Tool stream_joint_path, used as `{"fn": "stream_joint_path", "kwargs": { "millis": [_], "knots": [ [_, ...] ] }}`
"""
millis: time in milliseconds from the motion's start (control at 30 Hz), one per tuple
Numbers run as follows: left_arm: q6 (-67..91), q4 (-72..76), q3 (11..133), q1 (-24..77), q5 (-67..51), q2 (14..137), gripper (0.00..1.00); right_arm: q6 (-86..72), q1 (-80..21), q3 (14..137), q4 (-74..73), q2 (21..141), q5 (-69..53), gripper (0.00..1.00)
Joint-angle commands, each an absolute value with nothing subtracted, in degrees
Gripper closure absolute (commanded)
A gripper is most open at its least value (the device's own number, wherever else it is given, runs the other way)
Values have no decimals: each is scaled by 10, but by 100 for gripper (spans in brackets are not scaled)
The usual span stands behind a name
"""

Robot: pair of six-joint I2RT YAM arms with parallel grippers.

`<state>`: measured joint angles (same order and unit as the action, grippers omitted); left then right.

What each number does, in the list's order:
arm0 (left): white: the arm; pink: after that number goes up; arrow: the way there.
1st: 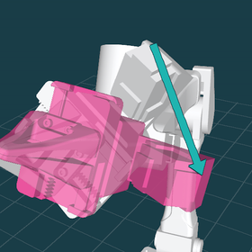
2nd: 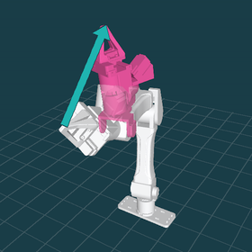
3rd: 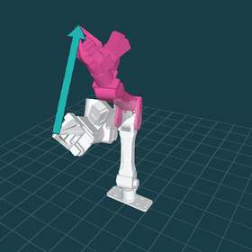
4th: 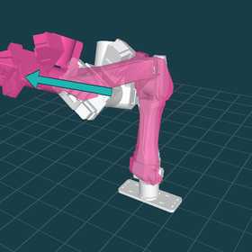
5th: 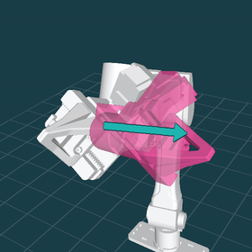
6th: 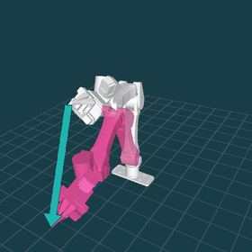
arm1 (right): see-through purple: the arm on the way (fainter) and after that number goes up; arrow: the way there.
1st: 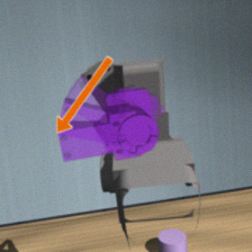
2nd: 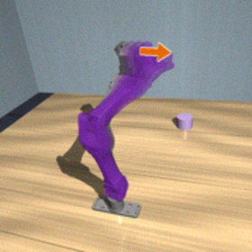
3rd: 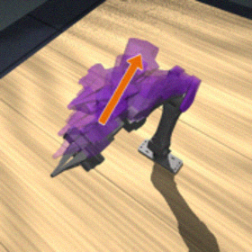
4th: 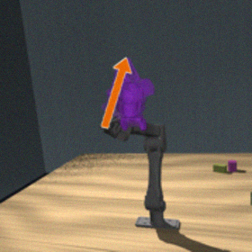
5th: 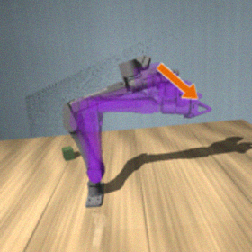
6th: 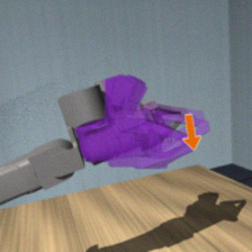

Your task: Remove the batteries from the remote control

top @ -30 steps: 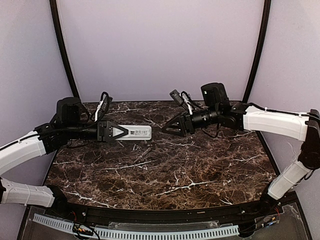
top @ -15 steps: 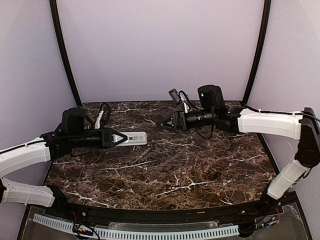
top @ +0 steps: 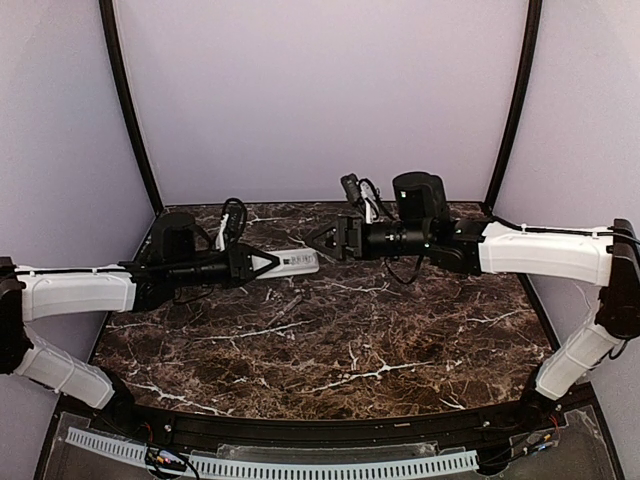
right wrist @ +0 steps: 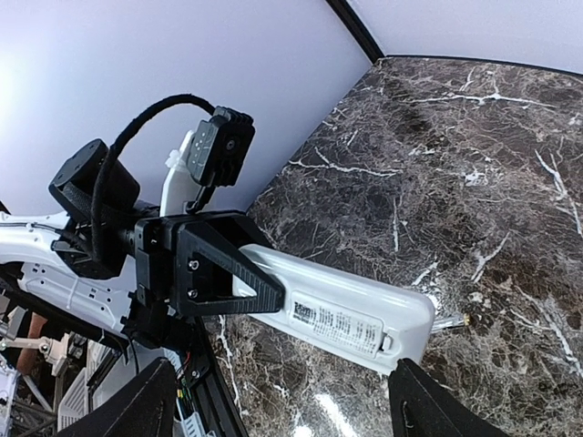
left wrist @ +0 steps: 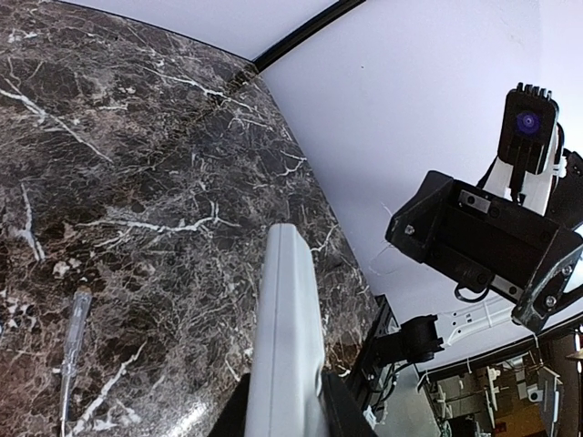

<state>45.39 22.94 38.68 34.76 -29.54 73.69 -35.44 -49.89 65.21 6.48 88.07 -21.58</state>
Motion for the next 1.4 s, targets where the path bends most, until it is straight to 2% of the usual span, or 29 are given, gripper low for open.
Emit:
{"fn": "stream_joint_path", "kwargs": {
  "millis": [0,500,1367],
  "knots": [
    [480,315,417,361,-314,758,100,-373,-500,643,78,867,-187,20],
    [519,398,471,388,-326,838,100,-367,-500,637,46,843,-133,19],
    [516,409,493,393,-342,855,100,-338,-500,659,-14,869,-95,20]
  ]
}}
